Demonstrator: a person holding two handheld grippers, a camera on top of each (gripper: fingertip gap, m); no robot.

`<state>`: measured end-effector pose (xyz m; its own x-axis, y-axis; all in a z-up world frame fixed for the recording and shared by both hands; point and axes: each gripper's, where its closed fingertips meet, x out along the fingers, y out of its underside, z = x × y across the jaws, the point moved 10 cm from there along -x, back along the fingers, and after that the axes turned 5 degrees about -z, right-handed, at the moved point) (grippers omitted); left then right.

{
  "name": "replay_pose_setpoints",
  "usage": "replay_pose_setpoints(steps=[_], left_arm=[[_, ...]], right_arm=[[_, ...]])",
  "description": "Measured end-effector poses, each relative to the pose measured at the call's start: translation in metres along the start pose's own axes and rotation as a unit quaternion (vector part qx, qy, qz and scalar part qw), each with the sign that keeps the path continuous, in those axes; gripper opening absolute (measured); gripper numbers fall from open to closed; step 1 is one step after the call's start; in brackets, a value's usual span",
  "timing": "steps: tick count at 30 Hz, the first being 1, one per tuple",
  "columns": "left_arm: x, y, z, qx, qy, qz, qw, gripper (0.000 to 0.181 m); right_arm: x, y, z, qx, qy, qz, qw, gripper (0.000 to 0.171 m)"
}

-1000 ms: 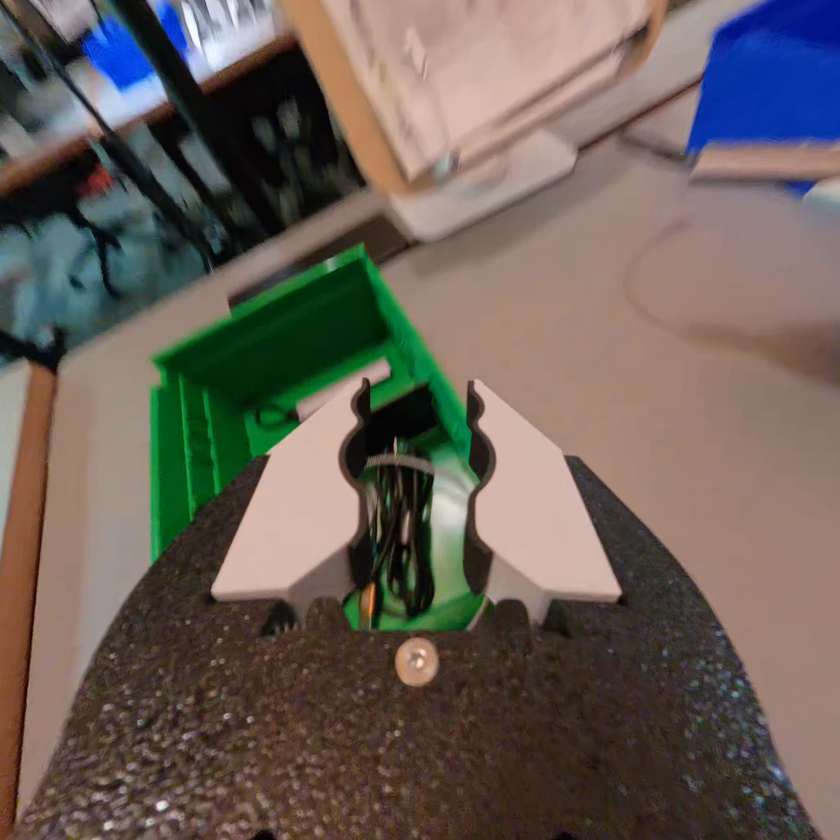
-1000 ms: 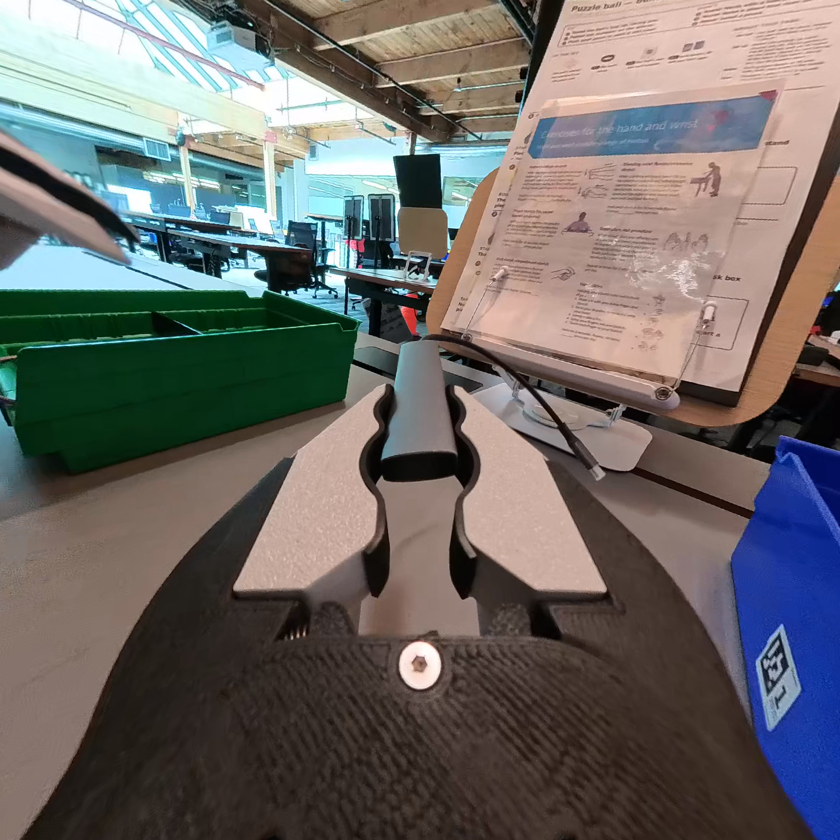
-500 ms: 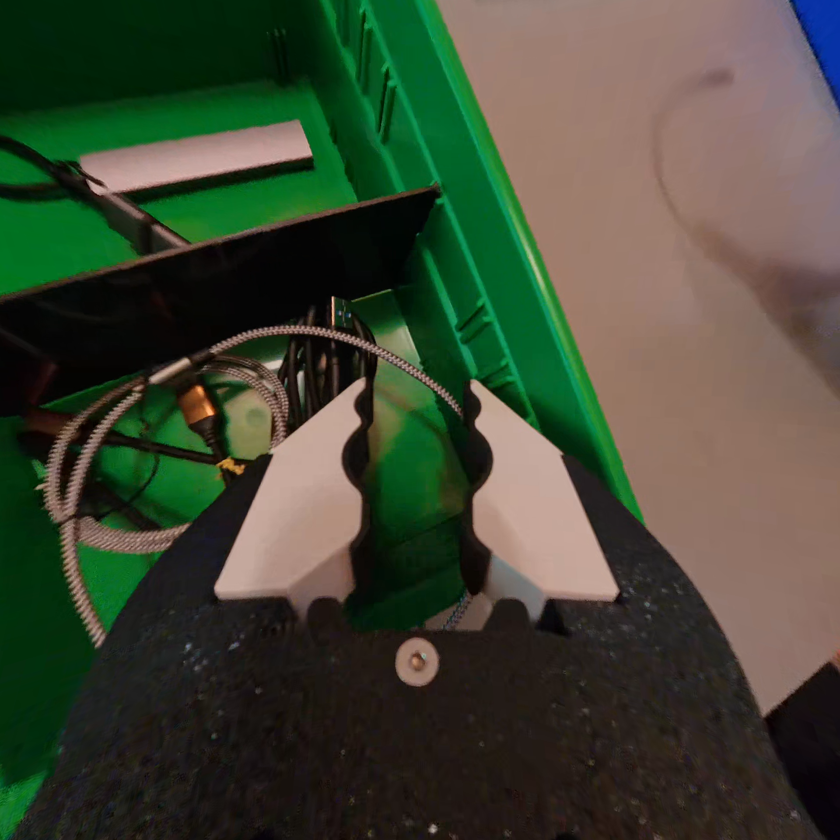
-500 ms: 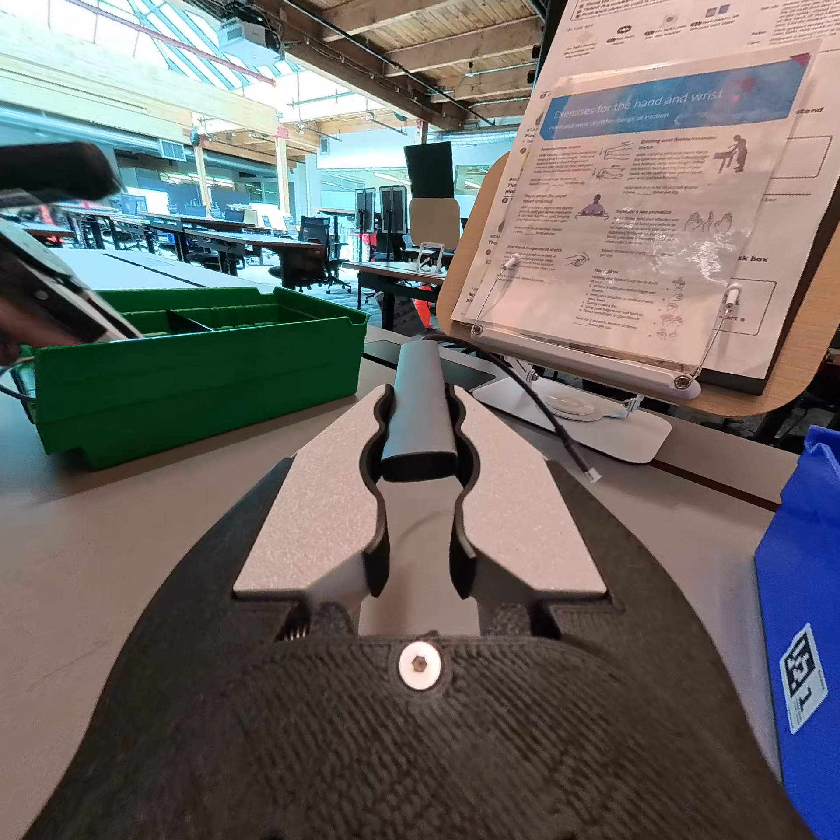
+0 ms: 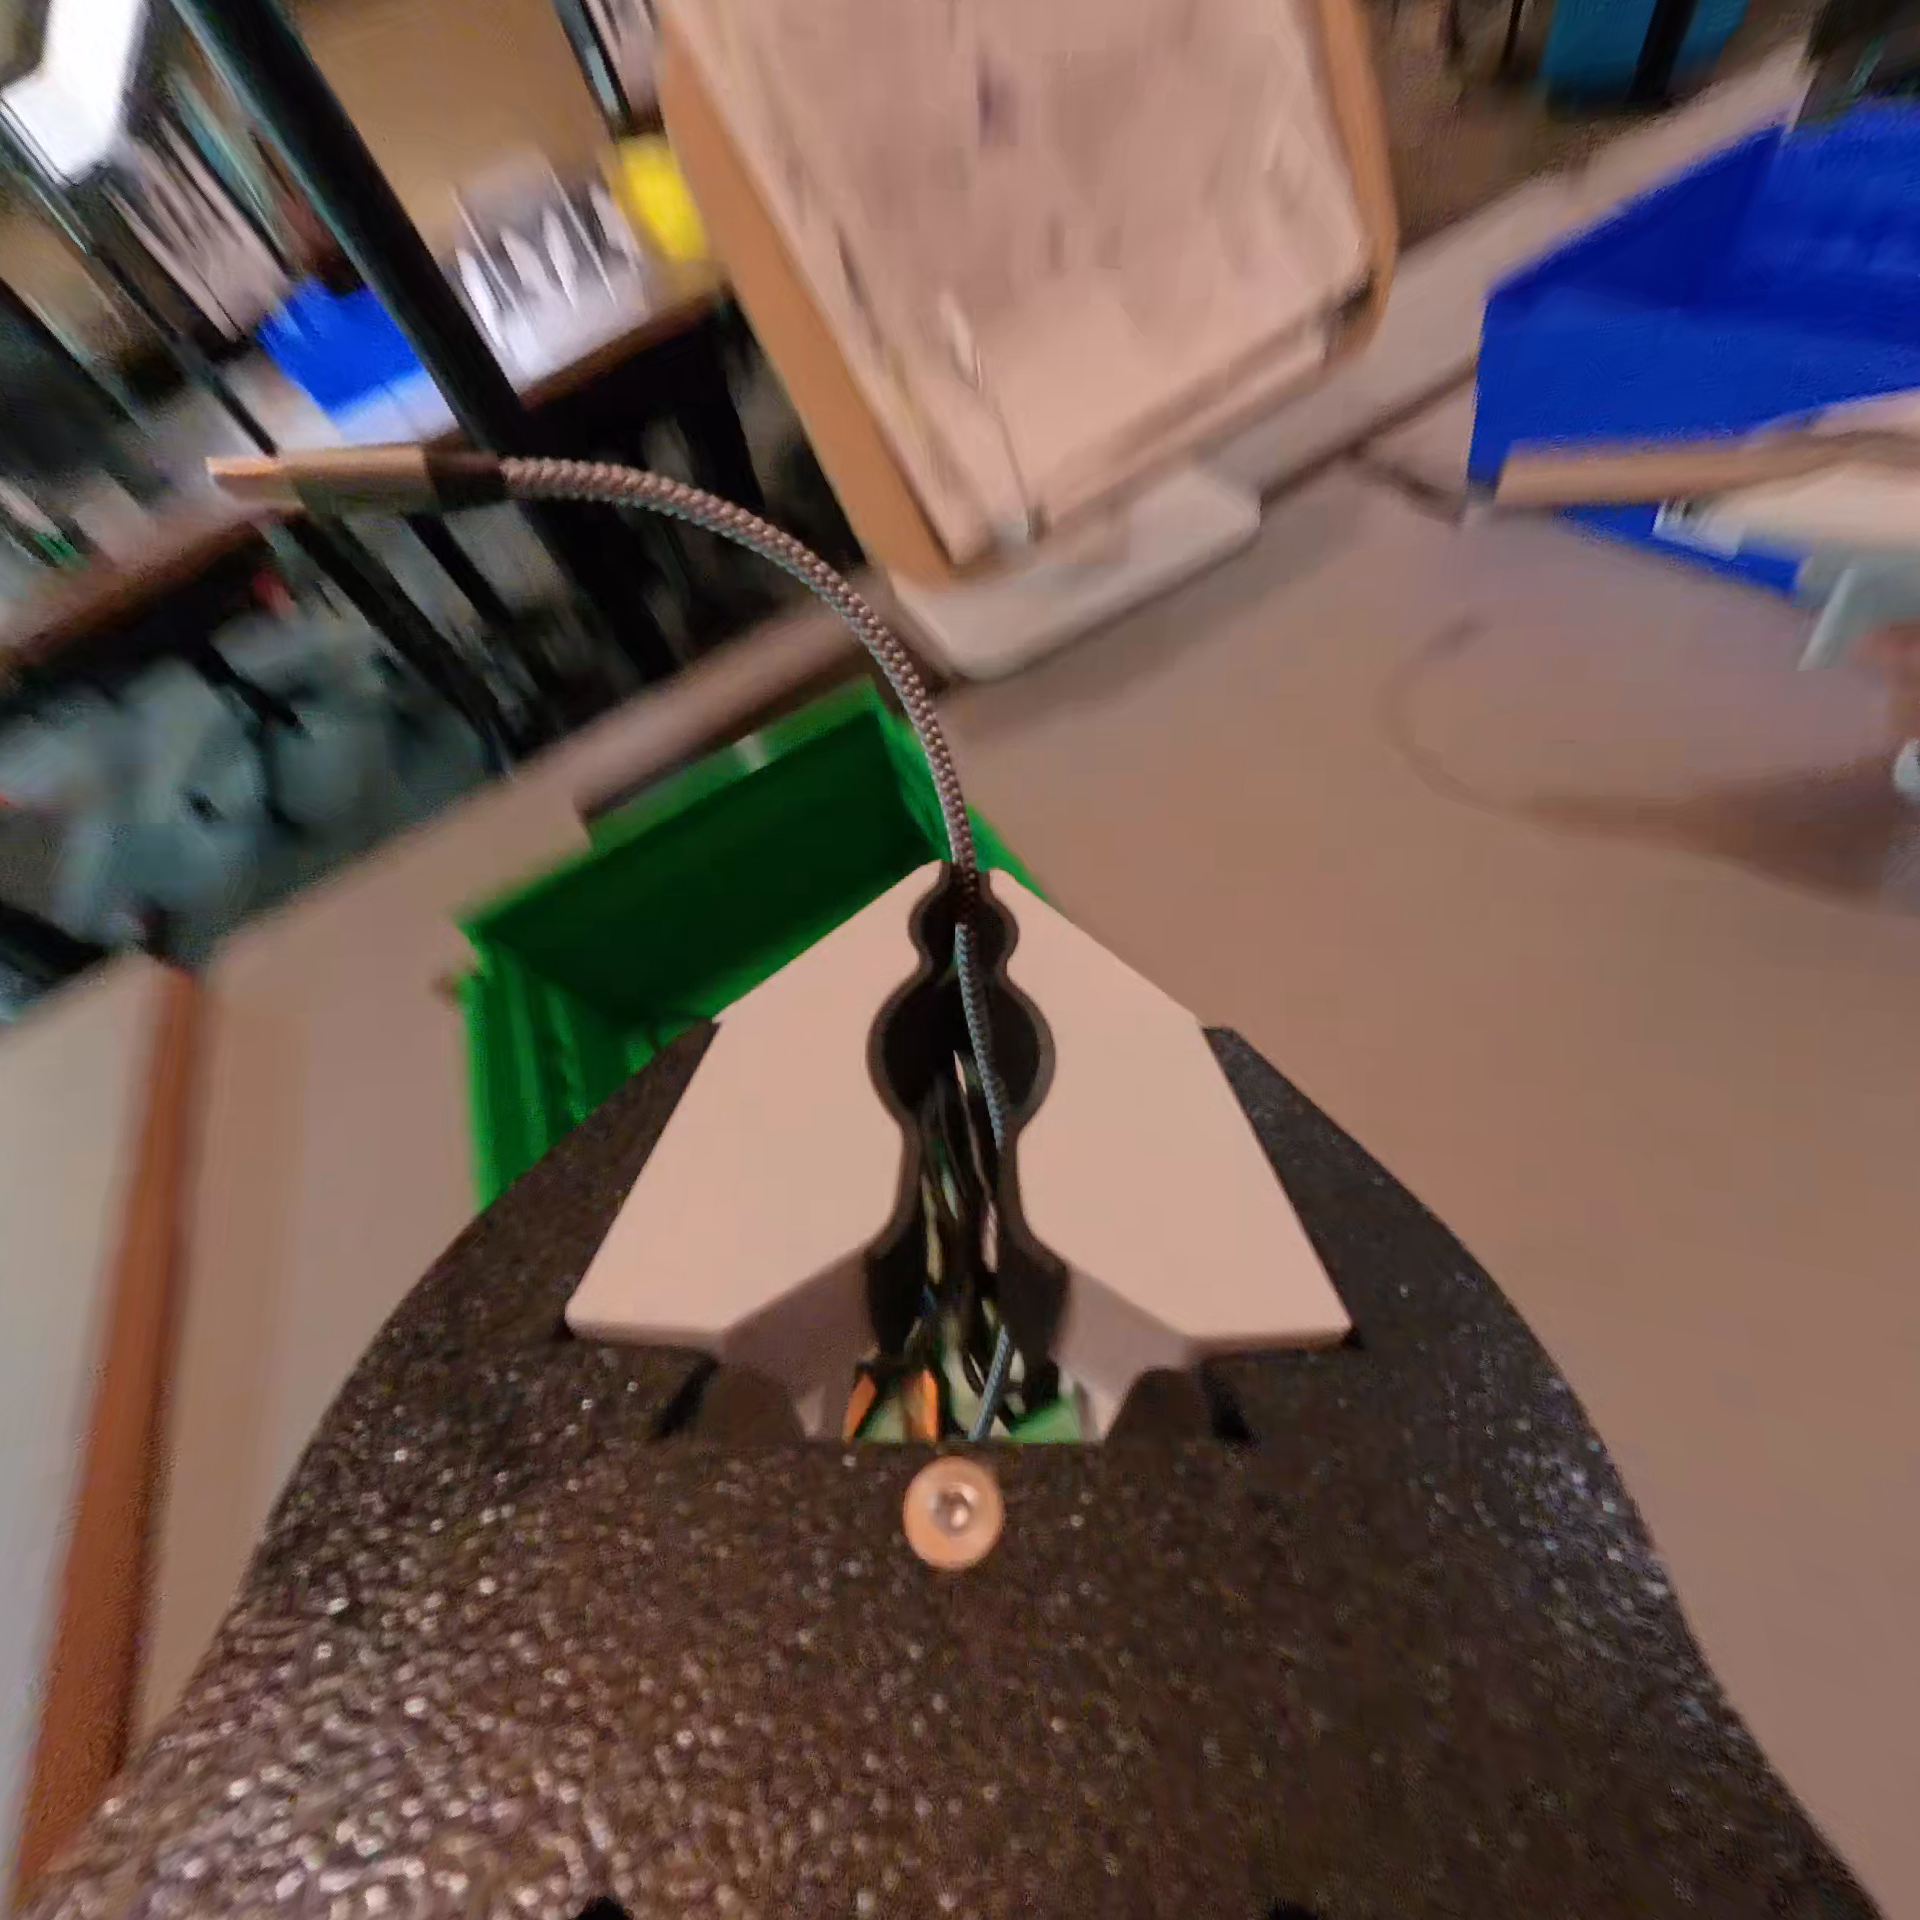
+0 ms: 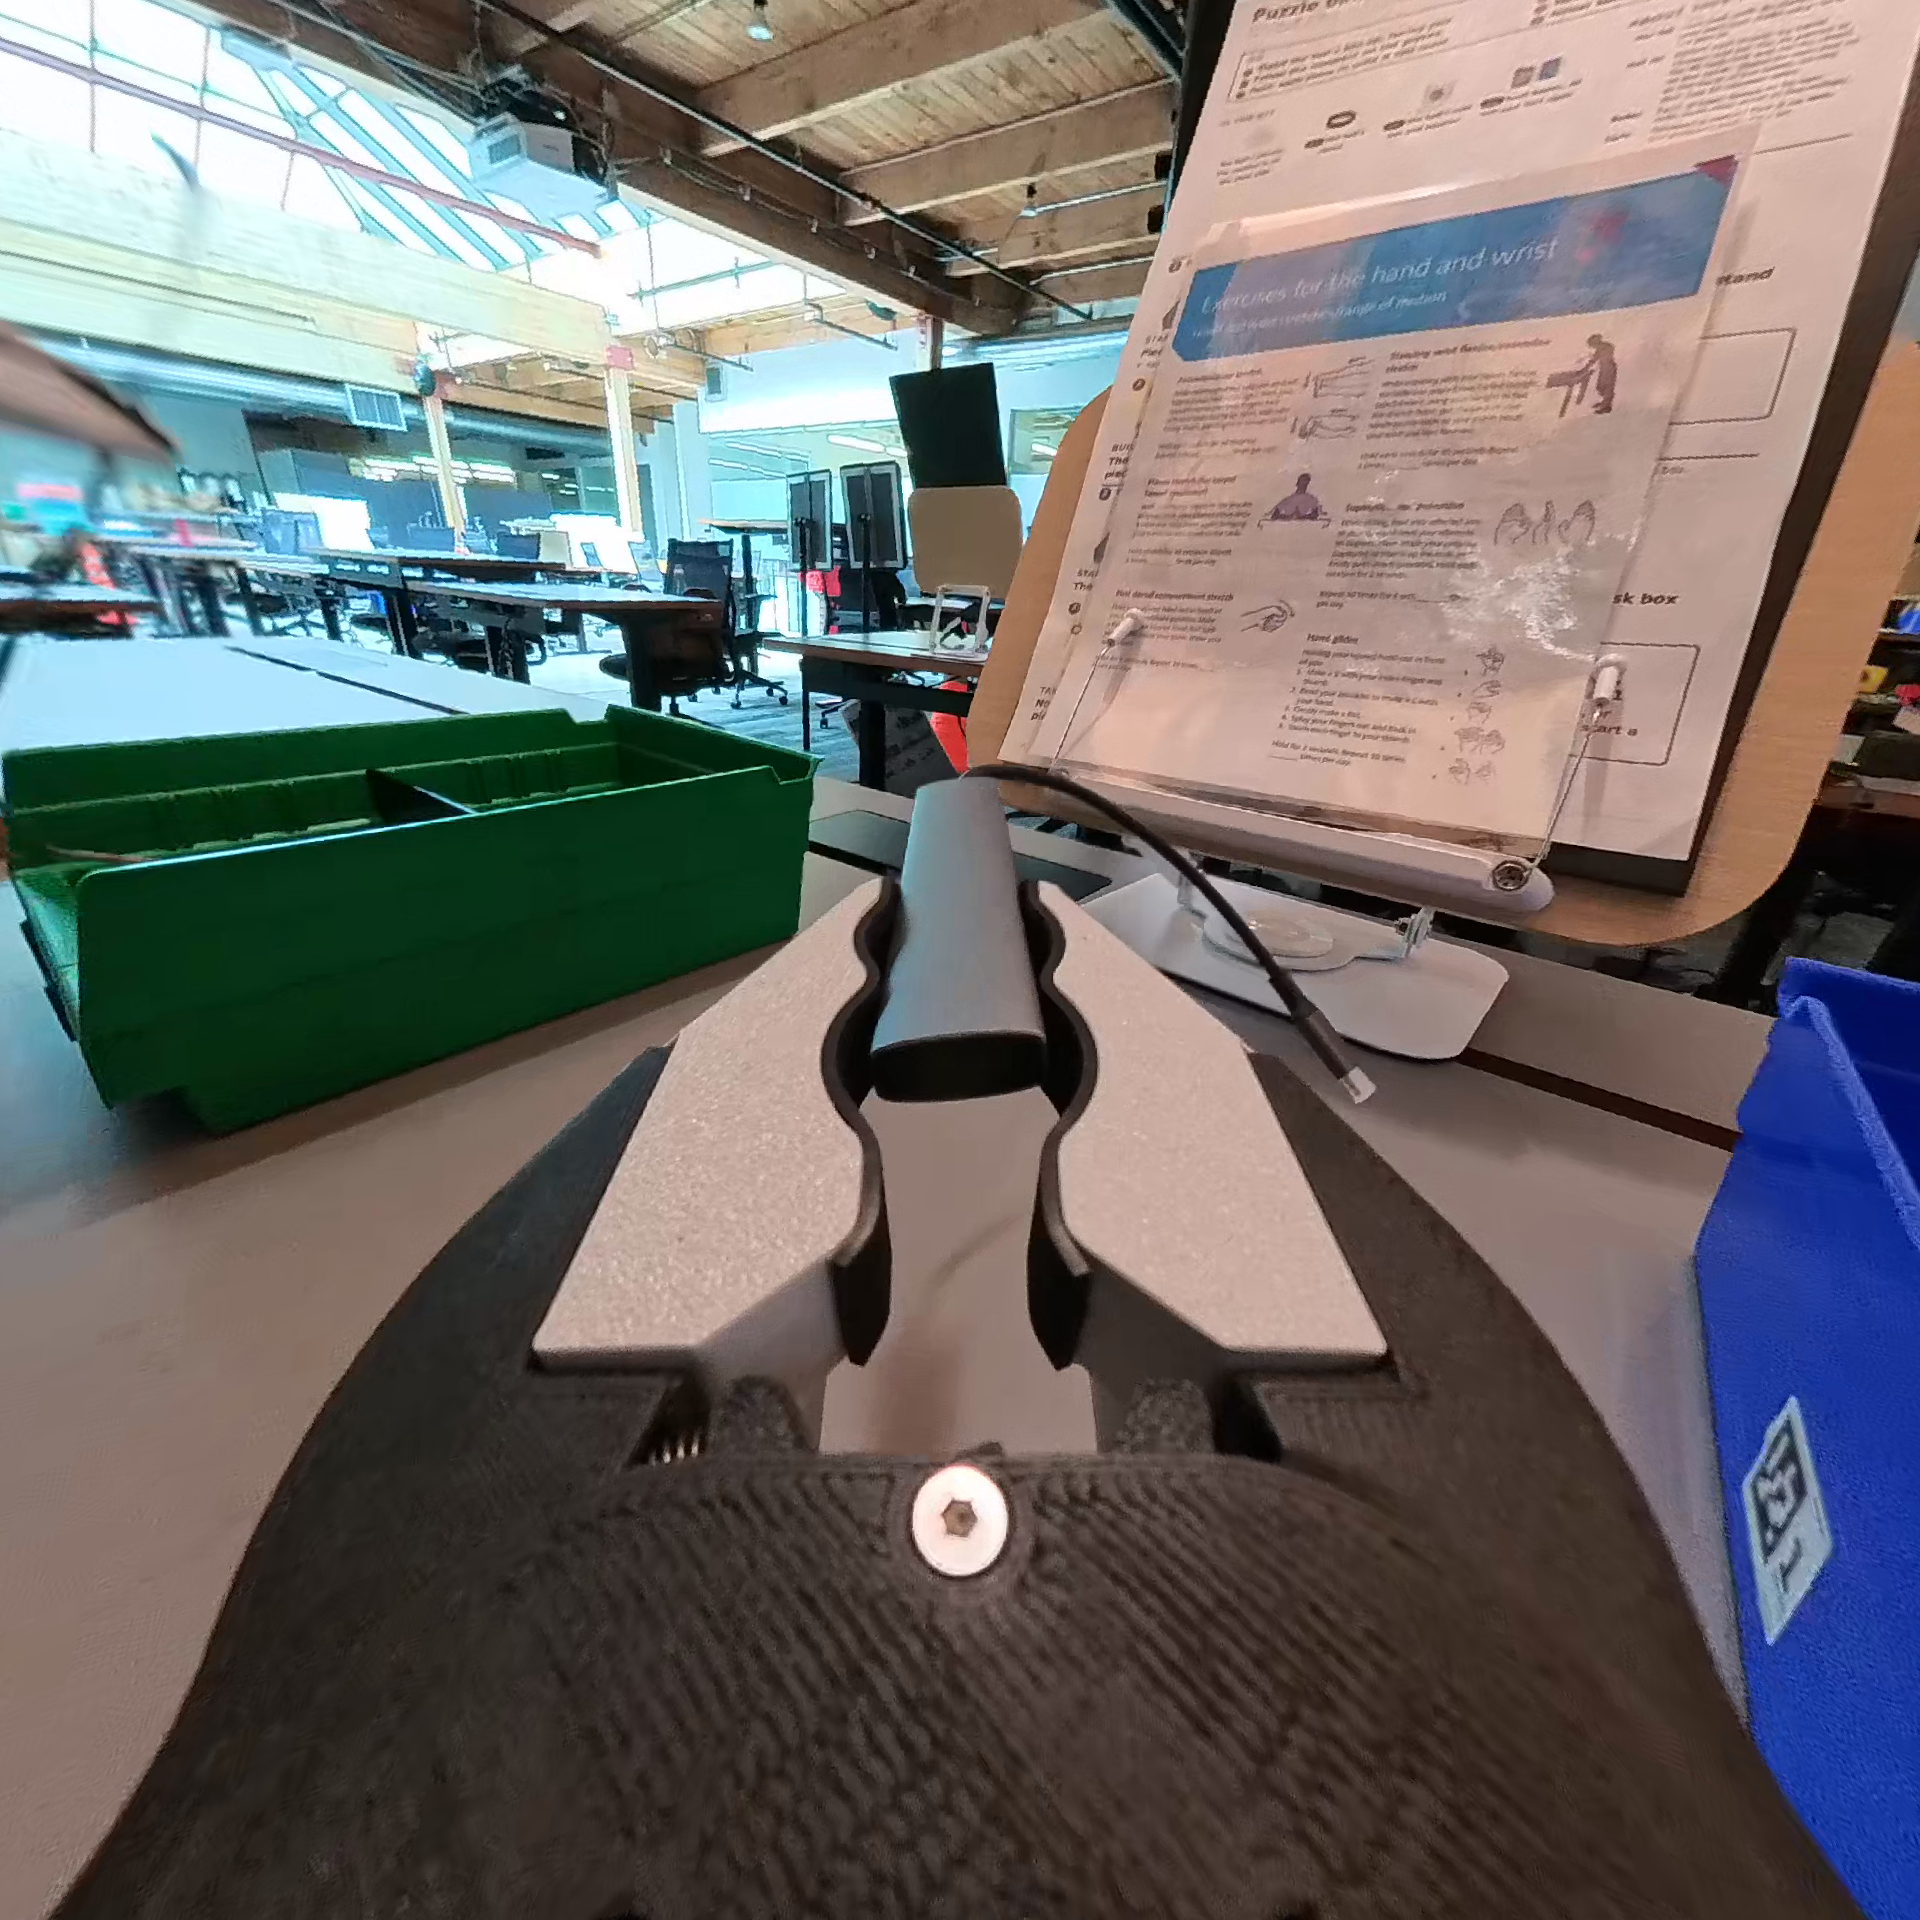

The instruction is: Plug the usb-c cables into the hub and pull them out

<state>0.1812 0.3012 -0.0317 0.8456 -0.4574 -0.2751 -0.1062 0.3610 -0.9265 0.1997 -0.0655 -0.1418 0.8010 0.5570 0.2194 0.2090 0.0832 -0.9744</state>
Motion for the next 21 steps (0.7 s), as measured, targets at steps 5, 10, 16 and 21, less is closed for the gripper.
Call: replay_pose_setpoints(steps=[5, 10, 16, 21], left_arm=[[-0.046, -0.092, -0.011, 0.081, -0.004, -0.177, 0.981, 0.0], [-0.085, -0.184, 0.006, 0.106, -0.052, -0.324, 0.938, 0.0], [-0.094, -0.245, -0.003, 0.057, 0.106, -0.371, 0.921, 0.0], [-0.043, -0.204, -0.039, 0.038, 0.234, -0.266, 0.934, 0.0]], right_arm=[[-0.002, -0.001, -0.007, 0.008, 0.014, -0.005, 1.0, 0.022], [-0.003, 0.003, -0.011, 0.013, 0.019, 0.0, 1.0, 0.022], [-0.003, 0.001, -0.014, 0.013, 0.024, -0.005, 1.0, 0.022], [-0.007, -0.001, -0.019, 0.023, 0.03, -0.015, 0.999, 0.022]])
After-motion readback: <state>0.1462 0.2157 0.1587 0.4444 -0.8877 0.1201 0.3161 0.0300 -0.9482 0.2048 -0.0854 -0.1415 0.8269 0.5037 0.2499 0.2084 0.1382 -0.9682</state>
